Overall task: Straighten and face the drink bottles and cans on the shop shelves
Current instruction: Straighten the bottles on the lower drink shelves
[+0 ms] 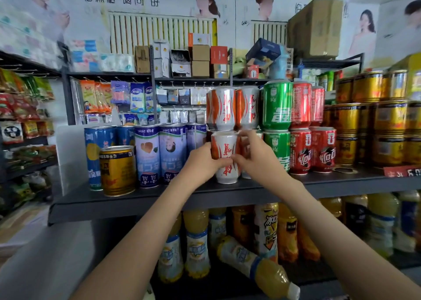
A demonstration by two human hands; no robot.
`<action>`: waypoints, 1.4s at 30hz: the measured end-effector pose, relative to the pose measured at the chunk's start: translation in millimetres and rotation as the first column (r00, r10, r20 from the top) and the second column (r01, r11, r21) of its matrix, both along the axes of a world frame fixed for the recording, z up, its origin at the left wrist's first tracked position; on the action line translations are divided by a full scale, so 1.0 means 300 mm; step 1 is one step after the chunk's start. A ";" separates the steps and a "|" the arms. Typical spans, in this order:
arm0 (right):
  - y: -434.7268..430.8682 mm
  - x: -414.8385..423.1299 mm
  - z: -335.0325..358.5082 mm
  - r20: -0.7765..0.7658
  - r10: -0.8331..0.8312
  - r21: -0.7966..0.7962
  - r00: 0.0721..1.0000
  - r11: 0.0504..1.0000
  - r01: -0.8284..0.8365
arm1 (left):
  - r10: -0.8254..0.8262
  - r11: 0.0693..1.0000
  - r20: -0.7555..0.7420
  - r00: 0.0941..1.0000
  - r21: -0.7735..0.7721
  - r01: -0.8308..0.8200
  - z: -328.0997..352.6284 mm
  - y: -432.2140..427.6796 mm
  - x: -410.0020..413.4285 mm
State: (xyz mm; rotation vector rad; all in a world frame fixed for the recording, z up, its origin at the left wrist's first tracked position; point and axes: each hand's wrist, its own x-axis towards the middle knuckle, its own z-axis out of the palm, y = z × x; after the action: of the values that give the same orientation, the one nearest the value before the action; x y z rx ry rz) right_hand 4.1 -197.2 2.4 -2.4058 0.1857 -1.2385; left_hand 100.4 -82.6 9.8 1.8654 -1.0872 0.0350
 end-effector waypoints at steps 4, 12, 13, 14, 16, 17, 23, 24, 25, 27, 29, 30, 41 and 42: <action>-0.022 -0.010 -0.059 0.026 -0.009 -0.068 1.000 0.998 0.011 | 0.142 0.988 0.127 0.982 0.045 -0.149 -0.008 -0.020 -0.016; -0.015 -0.102 -0.172 0.169 -0.052 -0.049 0.984 0.997 0.061 | 0.373 0.916 0.562 0.738 -0.350 -0.196 -0.152 -0.006 -0.220; -0.021 -0.130 -0.183 0.184 -0.076 -0.035 0.980 0.996 0.084 | 0.350 0.918 0.582 0.734 -0.370 -0.144 -0.184 -0.013 -0.235; -0.030 -0.162 -0.197 0.199 -0.100 -0.024 0.975 0.994 0.107 | 0.324 0.920 0.595 0.735 -0.379 -0.098 -0.216 -0.019 -0.245; -0.055 -0.227 -0.244 0.203 -0.129 -0.029 0.971 0.990 0.138 | 0.261 0.926 0.595 0.760 -0.378 -0.022 -0.290 -0.029 -0.263; -0.066 -0.260 -0.278 0.183 -0.129 -0.043 0.975 0.989 0.139 | 0.228 0.932 0.585 0.778 -0.363 -0.001 -0.335 -0.030 -0.275; -0.127 -0.382 -0.592 -0.179 -0.064 0.017 0.982 0.998 0.068 | 0.023 0.993 0.431 0.902 0.095 -0.070 -0.639 -0.022 -0.330; -0.137 -0.388 -0.651 -0.305 -0.058 0.034 0.951 0.997 0.072 | 0.004 0.975 0.394 0.919 0.201 -0.090 -0.686 -0.030 -0.329; -0.146 -0.387 -0.705 -0.443 -0.040 0.059 0.896 0.996 0.074 | -0.001 0.952 0.364 0.931 0.286 -0.111 -0.727 -0.039 -0.325; -0.145 -0.379 -0.783 -0.648 0.019 0.128 0.761 0.988 0.084 | 0.013 0.913 0.314 0.949 0.383 -0.139 -0.791 -0.057 -0.318; -0.144 -0.360 -0.828 -0.642 0.061 0.197 0.764 0.976 0.088 | 0.021 0.895 0.287 0.958 0.422 -0.146 -0.829 -0.072 -0.316; -0.143 -0.351 -0.837 -0.594 0.054 0.206 0.803 0.975 0.086 | 0.027 0.893 0.290 0.957 0.422 -0.154 -0.841 -0.078 -0.316; -0.074 -0.264 -0.604 0.059 0.214 0.214 0.975 0.951 -0.222 | 0.280 0.958 0.214 0.936 -0.006 -0.286 -0.768 -0.085 -0.264; -0.074 -0.240 -0.588 0.063 0.195 0.260 0.979 0.944 -0.204 | 0.300 0.953 0.211 0.931 -0.018 -0.303 -0.759 -0.088 -0.254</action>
State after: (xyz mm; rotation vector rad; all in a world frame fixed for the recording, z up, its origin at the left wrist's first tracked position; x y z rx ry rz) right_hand -67.9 -219.5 -174.0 -2.1126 0.0872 -1.0892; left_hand 24.1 -109.0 -217.8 2.0625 -0.9314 0.4128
